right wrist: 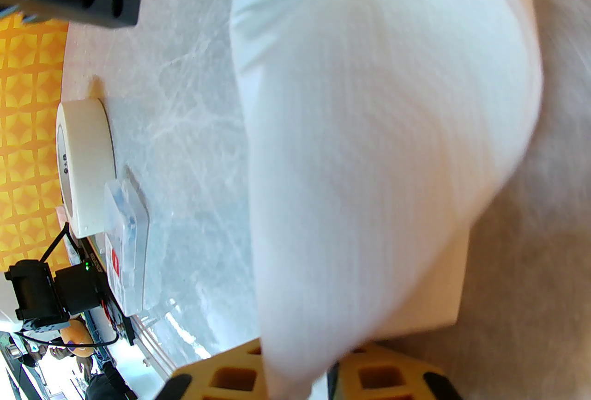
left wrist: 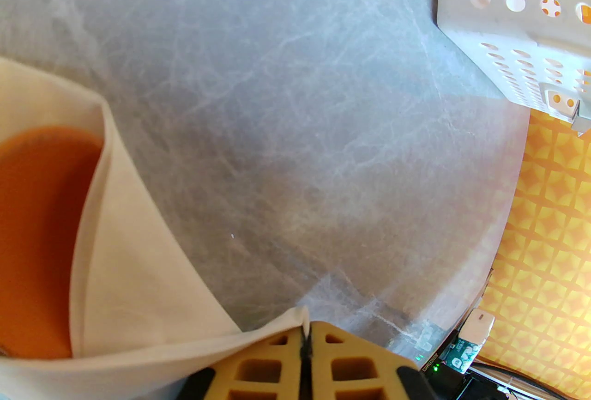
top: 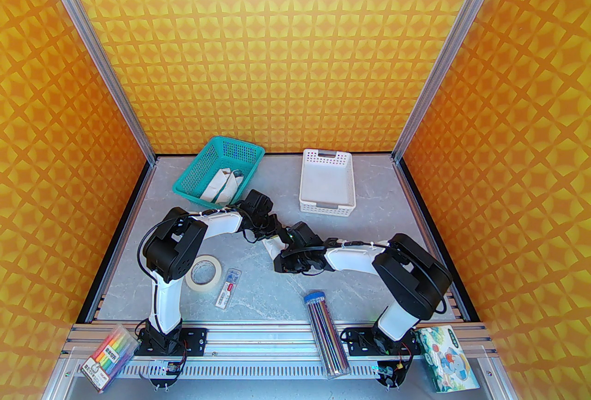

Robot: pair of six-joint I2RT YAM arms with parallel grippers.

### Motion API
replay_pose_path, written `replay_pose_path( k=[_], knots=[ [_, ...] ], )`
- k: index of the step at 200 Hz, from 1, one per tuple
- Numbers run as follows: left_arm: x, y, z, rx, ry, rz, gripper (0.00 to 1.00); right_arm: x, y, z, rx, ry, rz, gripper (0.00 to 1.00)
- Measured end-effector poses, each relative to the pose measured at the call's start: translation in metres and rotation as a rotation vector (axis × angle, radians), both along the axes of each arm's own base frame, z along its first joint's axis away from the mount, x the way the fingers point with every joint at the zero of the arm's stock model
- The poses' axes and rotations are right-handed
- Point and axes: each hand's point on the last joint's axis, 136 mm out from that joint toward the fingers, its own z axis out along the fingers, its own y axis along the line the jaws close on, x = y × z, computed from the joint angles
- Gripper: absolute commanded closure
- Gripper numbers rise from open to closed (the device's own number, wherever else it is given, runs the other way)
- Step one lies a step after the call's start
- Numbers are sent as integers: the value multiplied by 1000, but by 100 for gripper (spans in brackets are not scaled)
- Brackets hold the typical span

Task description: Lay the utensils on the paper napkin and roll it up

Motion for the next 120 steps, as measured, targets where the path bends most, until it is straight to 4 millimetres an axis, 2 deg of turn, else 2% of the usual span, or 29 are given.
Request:
replay_pose_path(
  k=[35, 62, 95, 120],
  knots=[
    [0, 0, 0, -1, 0, -1, 92, -2, -13, 24, -20, -50, -5, 72],
    [0, 0, 0, -1, 0, -1, 92, 4, -23, 40, -16, -84, -16, 84],
    [0, 0, 0, -1, 0, -1, 92, 15, -13, 52, 33, -108, -9, 91],
    [0, -1, 0, -2, 0, -2, 92, 24, -4, 50, 57, -117, -18, 92]
  ],
)
